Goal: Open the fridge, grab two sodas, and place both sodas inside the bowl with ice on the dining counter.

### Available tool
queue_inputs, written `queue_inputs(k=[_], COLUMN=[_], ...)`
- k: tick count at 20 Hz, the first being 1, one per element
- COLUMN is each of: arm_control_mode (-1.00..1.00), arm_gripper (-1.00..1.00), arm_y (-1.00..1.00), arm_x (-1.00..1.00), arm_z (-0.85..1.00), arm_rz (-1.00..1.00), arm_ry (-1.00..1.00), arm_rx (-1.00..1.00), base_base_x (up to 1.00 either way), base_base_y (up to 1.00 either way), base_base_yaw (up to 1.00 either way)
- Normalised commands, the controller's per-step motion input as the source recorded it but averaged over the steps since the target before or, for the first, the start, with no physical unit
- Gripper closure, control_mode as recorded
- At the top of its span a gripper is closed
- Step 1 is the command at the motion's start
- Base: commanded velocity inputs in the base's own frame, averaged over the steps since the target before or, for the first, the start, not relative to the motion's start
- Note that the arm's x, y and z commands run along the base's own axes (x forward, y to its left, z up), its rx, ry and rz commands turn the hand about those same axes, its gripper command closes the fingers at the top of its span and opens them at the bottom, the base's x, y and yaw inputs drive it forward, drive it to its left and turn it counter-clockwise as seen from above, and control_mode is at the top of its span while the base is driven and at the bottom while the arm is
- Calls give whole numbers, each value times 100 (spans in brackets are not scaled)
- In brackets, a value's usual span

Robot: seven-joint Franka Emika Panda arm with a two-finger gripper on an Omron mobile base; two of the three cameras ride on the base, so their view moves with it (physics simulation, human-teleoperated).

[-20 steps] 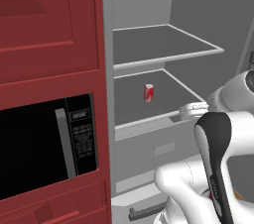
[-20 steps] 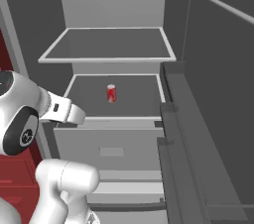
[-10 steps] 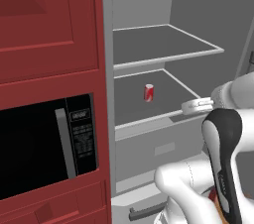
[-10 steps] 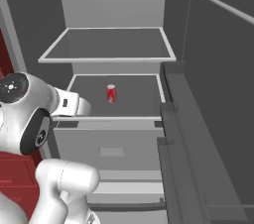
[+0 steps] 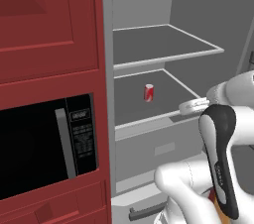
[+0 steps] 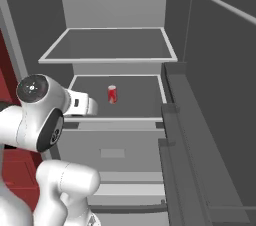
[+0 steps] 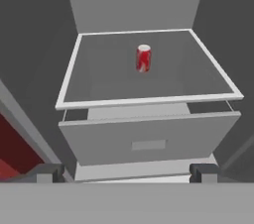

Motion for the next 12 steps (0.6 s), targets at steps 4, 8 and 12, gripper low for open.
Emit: queue_inputs(k=[4,8,12], arm_control_mode=[-100,-100,-100], arm_gripper=[-100,-100,-100], arm_y=[3,2,0], arm_x=[46,56,60], arm_z=[-51,-61,-63], arm_rz=[0,0,2], arm_ry=[-6,0,-1], arm_rx=[0,0,0], base_base_x=[0,0,0], base_base_y=[0,0,0], base_base_yaw=[0,0,0])
